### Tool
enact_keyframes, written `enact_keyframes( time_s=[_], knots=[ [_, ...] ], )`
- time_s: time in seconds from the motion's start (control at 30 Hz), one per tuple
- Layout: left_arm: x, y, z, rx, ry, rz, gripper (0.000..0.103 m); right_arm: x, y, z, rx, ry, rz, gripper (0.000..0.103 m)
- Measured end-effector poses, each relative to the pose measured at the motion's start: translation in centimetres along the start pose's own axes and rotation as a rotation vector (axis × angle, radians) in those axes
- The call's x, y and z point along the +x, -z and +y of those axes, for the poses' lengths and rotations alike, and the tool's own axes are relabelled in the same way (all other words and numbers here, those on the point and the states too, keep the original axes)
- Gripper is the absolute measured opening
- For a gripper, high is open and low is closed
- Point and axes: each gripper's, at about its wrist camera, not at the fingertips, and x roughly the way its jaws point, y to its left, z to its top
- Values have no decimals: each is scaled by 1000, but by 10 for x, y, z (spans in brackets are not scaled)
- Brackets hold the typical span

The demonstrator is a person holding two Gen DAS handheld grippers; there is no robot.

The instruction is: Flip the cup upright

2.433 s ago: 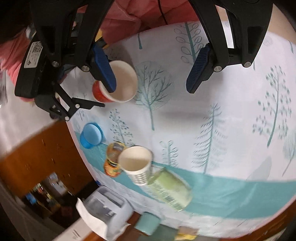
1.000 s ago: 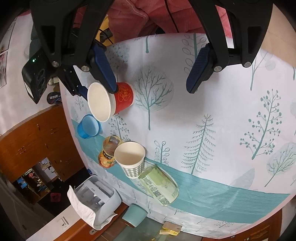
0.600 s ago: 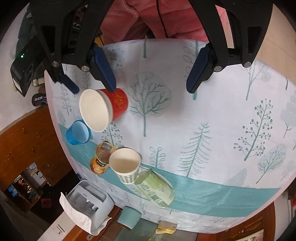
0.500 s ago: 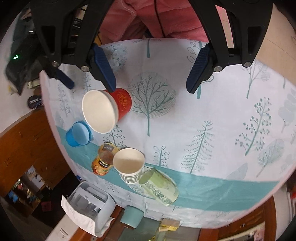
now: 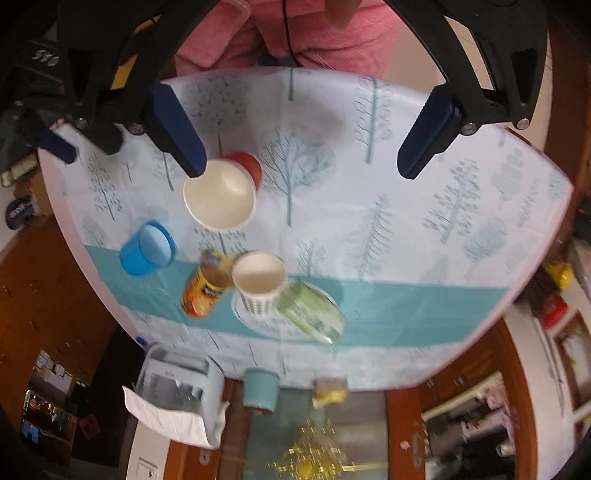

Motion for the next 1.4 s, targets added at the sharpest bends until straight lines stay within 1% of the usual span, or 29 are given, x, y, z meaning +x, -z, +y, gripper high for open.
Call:
enact_keyframes(
  time_s=[0.1,0.3,0.4,0.47,0.57,0.67,0.83,1.07,1.4],
  knots=[
    [-12,-6,1,-4,-16,-12,103,-19,-9,8,-21,-9,-32,103],
    [-31,-15,2,6,-20,-27,103,-51,-24,33,-108,-14,-44,103],
    [-35,-19,-1,8,-23,-35,103,-60,-27,41,-115,-40,-50,103],
    [-36,-20,-3,17,-43,-40,103,-64,-29,44,-112,-42,-55,102],
    [-35,-22,-4,17,-64,-39,103,-61,-29,49,-118,-18,-43,102],
    [-35,-23,-3,18,-63,-32,103,-55,-31,49,-111,5,-20,103],
    [-35,-25,-5,24,-77,-39,103,-46,-32,40,-91,47,-14,103],
    [-34,-26,-6,21,-61,-35,103,-40,-35,31,-75,54,-9,102],
    [-33,-26,-11,17,-50,-39,103,-37,-35,31,-81,49,2,103]
  ],
)
